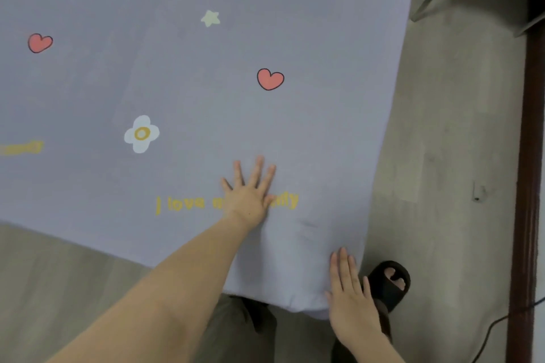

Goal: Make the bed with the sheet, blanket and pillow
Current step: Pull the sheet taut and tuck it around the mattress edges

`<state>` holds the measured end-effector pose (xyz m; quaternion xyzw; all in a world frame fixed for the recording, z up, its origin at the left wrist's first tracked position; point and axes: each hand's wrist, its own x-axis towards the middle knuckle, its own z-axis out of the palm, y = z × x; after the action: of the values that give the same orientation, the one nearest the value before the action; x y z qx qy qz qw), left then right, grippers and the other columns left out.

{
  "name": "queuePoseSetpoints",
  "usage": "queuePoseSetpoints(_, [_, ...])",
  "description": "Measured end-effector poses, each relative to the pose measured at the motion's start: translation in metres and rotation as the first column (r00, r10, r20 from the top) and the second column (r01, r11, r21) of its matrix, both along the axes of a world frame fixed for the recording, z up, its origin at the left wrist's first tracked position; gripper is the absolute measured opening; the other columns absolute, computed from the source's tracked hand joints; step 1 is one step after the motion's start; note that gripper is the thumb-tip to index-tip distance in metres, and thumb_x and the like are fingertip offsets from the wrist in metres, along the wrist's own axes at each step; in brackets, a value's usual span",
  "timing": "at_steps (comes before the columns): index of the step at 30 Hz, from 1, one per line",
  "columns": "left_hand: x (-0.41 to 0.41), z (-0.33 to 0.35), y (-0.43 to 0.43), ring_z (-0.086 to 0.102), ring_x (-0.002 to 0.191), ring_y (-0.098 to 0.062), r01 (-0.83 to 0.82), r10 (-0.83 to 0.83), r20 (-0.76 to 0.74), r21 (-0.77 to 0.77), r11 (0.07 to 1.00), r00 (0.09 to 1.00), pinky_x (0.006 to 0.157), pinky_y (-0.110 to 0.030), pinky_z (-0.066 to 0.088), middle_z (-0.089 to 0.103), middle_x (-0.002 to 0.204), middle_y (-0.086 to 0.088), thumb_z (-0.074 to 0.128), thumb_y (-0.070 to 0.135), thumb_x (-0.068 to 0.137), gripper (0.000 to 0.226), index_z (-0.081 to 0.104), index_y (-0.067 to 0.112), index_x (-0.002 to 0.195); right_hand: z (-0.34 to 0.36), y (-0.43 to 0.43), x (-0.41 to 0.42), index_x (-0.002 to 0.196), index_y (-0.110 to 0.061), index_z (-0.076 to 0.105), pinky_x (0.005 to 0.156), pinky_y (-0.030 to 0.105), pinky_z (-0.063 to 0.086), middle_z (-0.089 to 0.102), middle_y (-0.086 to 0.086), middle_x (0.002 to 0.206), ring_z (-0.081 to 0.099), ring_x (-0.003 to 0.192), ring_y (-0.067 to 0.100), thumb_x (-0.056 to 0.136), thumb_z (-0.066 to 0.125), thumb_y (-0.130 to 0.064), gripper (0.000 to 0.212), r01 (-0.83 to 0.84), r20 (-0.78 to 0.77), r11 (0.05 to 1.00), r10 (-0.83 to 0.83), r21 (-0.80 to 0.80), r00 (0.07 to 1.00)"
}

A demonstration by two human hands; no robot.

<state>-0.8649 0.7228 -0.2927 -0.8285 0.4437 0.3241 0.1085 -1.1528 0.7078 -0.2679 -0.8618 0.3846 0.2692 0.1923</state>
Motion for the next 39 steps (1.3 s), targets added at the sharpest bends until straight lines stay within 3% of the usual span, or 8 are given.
queuePoseSetpoints(3, [-0.055, 0.005, -0.020, -0.025, 0.141, -0.045, 0.205, -0.205, -0.096, -0.012, 0.979, 0.974, 0.104, -0.075, 0.007, -0.038, 0.149, 0.010, 0.024, 0.058, 0.096, 0.065, -0.016, 0.047, 0.146, 0.000, -0.010, -0.001, 0.149, -0.007, 0.024, 0.104, 0.049, 0.043, 0.028, 0.013, 0.156, -0.020, 0.145, 0.014, 0.074, 0.076, -0.030, 0.094, 0.019, 0.020, 0.994, -0.021, 0.104, 1.000])
queuePoseSetpoints(6, [-0.108, 0.013, -0.034, -0.027, 0.143, -0.033, 0.260, -0.264, -0.265, -0.052, 0.964, 0.927, 0.110, -0.068, -0.005, -0.034, 0.150, 0.011, 0.021, 0.051, 0.100, 0.057, -0.006, 0.042, 0.150, 0.000, -0.033, -0.014, 0.152, -0.017, -0.011, 0.119, 0.041, 0.006, -0.019, 0.004, 0.160, -0.052, 0.124, 0.003, 0.091, 0.047, -0.005, 0.085, -0.117, 0.012, 0.928, 0.121, 0.353, 0.993])
queuePoseSetpoints(11, [-0.168, 0.046, -0.054, -0.004, 0.148, -0.007, -0.529, 0.331, -0.685, -0.093, 0.844, 0.649, 0.117, -0.024, -0.005, -0.007, 0.157, 0.013, 0.032, 0.030, 0.104, 0.049, 0.018, 0.027, 0.152, 0.037, -0.139, -0.050, 0.154, -0.029, 0.001, 0.120, 0.035, 0.012, -0.017, -0.017, 0.159, 0.014, 0.148, 0.014, 0.086, 0.032, 0.006, 0.082, -0.345, 0.155, 0.784, 0.311, 0.516, 0.938])
queuePoseSetpoints(15, [-0.188, 0.047, -0.052, -0.006, 0.149, -0.015, -0.723, 0.632, -0.390, -0.144, 0.676, 0.669, 0.122, -0.036, 0.004, -0.007, 0.160, 0.001, 0.031, 0.028, 0.104, 0.054, 0.009, 0.019, 0.153, 0.054, -0.247, -0.095, 0.154, -0.032, 0.008, 0.112, 0.029, 0.029, -0.021, -0.019, 0.154, 0.028, 0.143, 0.015, 0.094, 0.034, -0.008, 0.069, -0.291, 0.147, 0.882, 0.254, 0.370, 0.956])
queuePoseSetpoints(19, [-0.189, 0.039, -0.052, 0.000, 0.148, -0.034, -0.902, 0.889, -0.163, -0.007, 0.432, 0.428, 0.118, -0.045, 0.014, -0.003, 0.162, -0.010, 0.028, 0.031, 0.104, 0.055, 0.011, 0.016, 0.154, 0.058, -0.322, -0.086, 0.154, -0.027, 0.013, 0.092, 0.026, 0.044, -0.008, -0.014, 0.161, 0.044, 0.131, 0.016, 0.100, 0.029, -0.009, 0.059, -0.230, 0.148, 0.936, 0.196, 0.266, 0.969])
queuePoseSetpoints(23, [-0.187, 0.031, -0.072, -0.005, 0.145, -0.044, -0.965, 0.953, -0.196, 0.079, 0.251, 0.232, 0.119, -0.046, 0.004, -0.013, 0.161, -0.014, 0.029, 0.035, 0.103, 0.060, 0.005, 0.013, 0.154, 0.053, -0.353, -0.025, 0.154, -0.026, 0.015, 0.090, 0.026, 0.046, -0.006, -0.013, 0.162, 0.048, 0.126, 0.017, 0.100, 0.032, -0.014, 0.058, -0.335, 0.228, 0.920, 0.289, 0.202, 0.930])
queuePoseSetpoints(29, [-0.157, 0.025, -0.111, -0.010, 0.147, -0.037, -0.982, 0.936, -0.303, -0.011, 0.186, 0.181, 0.120, -0.045, 0.001, -0.011, 0.162, -0.006, 0.029, 0.037, 0.103, 0.056, 0.012, 0.020, 0.154, 0.033, -0.337, 0.101, 0.154, -0.022, 0.011, 0.120, 0.039, 0.013, -0.013, -0.005, 0.162, -0.006, 0.150, 0.015, 0.097, 0.036, -0.006, 0.065, -0.628, 0.319, 0.761, 0.562, 0.164, 0.763])
queuePoseSetpoints(39, [-0.045, 0.016, -0.204, -0.015, 0.145, -0.041, -0.952, 0.937, -0.230, 0.093, 0.291, 0.264, 0.115, -0.061, 0.012, -0.020, 0.160, 0.009, 0.024, 0.059, 0.096, 0.064, 0.000, 0.037, 0.152, 0.000, -0.463, 0.213, 0.149, -0.046, -0.006, 0.116, 0.055, 0.005, -0.023, -0.011, 0.158, -0.011, 0.149, 0.012, 0.102, 0.029, -0.036, 0.059, -0.831, -0.021, 0.522, 0.849, 0.193, 0.528])
